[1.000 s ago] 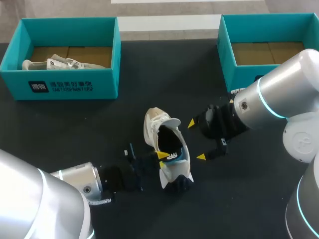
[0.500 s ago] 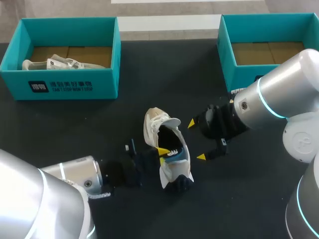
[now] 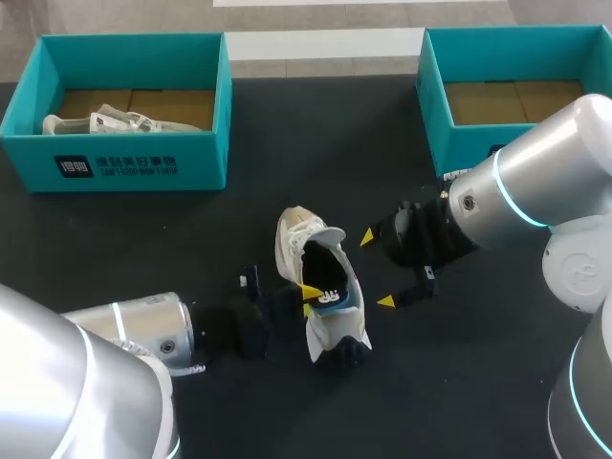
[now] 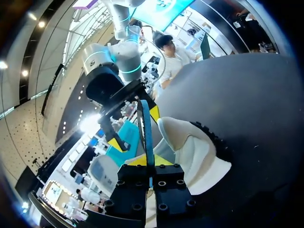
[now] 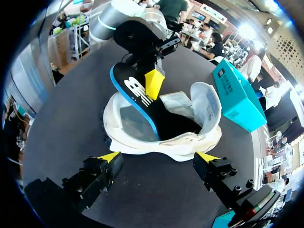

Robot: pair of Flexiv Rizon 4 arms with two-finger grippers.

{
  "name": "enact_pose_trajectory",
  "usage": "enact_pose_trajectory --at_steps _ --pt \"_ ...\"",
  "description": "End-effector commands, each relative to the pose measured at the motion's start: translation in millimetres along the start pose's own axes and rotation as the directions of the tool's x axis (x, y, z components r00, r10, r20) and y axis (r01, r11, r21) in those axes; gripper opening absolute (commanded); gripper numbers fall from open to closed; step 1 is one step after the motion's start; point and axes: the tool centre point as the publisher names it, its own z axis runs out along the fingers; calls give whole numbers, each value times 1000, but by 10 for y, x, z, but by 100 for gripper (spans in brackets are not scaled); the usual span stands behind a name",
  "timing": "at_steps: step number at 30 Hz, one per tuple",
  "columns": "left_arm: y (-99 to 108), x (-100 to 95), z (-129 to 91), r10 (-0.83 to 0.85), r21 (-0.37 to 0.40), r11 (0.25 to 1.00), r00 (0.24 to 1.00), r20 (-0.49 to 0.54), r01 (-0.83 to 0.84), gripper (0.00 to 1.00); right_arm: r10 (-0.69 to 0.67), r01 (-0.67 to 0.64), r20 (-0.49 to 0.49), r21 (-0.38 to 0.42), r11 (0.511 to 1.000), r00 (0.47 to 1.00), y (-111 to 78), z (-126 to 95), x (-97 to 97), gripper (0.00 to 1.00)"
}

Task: Take the shoe out of the shoebox, open the shoe tongue, remove and reinsert the insole, then place the shoe into the shoebox

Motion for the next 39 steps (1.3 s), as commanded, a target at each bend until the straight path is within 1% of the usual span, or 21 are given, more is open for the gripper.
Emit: enact_pose_trajectory --at_steps 1,9,16,20,24,26,28,29,39 --pt "26 -8 66 -2 -9 1000 999 -36 2 0 -1 1 2 0 1000 1000 0 0 11 100" --pt "111 -11 109 29 -36 999 999 -45 -30 0 -1 1 2 0 1000 1000 0 0 11 100" --pt "165 -50 86 43 -48 998 998 -43 -45 0 -1 1 2 0 1000 1000 0 0 11 100" --pt "239 -44 119 62 -65 996 996 -64 -66 0 -1 1 2 0 1000 1000 0 0 11 100" --pt "280 -38 144 61 -63 996 995 -75 -66 0 -1 1 2 0 1000 1000 0 0 11 100" --pt "245 -41 151 63 -55 996 995 -77 -67 16 -1 1 2 0 1000 1000 0 0 11 100" --pt "198 -56 147 66 -47 996 995 -75 -70 36 -1 1 2 0 1000 1000 0 0 11 100" --pt "172 -66 140 69 -39 997 995 -73 -72 39 -1 1 2 0 1000 1000 0 0 11 100" --pt "-45 -148 25 100 -4 995 994 -53 -100 37 -1 1 2 0 1000 1000 0 0 11 100"
